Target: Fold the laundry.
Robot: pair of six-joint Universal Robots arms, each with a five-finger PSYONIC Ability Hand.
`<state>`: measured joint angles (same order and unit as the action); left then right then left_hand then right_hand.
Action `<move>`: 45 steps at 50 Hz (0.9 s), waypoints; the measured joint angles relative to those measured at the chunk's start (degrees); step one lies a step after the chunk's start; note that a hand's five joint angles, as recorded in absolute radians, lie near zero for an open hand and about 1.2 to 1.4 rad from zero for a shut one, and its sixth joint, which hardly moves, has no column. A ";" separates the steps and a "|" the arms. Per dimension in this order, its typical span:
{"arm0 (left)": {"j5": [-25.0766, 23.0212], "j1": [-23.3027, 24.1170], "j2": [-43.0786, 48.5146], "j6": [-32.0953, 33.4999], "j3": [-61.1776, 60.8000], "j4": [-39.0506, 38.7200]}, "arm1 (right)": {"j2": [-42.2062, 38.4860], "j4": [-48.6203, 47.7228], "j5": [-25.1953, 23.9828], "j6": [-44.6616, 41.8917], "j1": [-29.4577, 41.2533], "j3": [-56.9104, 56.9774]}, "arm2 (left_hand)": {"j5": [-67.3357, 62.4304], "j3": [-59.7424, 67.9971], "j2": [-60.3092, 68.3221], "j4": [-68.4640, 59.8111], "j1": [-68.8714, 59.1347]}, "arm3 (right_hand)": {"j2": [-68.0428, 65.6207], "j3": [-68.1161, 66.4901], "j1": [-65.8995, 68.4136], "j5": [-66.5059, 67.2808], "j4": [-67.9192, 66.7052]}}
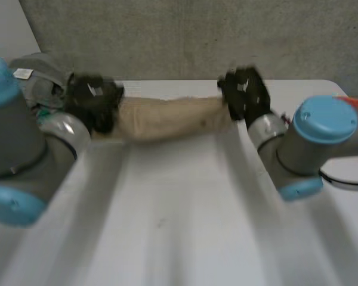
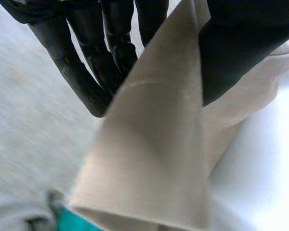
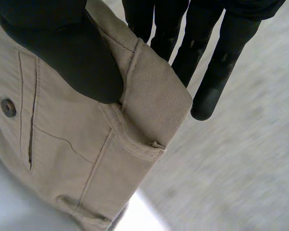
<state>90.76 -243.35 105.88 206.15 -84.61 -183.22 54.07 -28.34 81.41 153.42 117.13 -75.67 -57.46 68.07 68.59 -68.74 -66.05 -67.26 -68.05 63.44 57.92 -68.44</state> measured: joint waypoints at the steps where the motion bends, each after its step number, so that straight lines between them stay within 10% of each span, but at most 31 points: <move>1: 0.15 0.53 0.37 0.55 -1.85 -0.03 | 0.18 0.89 -0.54 -0.67 -0.21 -1.90 | 0.00 0.00 0.00 0.00 0.00 | 0.00 0.00 0.00 0.00 0.00; 27: -3.68 9.49 -5.55 2.26 -12.35 36.50 | 20.89 60.79 -6.94 -30.77 -9.07 -19.86 | 0.00 0.00 0.00 0.00 0.00 | 0.00 0.00 0.00 0.00 0.00; 45: 3.09 4.87 21.69 16.55 27.08 9.24 | 8.85 20.90 5.91 -1.92 -6.07 -9.04 | 0.00 0.05 0.06 -0.02 0.00 | 0.00 0.00 0.00 0.21 0.00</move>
<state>93.85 -238.48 127.57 222.71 -57.53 -173.98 62.92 -7.44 87.32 151.50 111.06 -84.71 -57.46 68.12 68.65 -68.76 -66.05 -67.26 -68.05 63.44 58.13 -68.44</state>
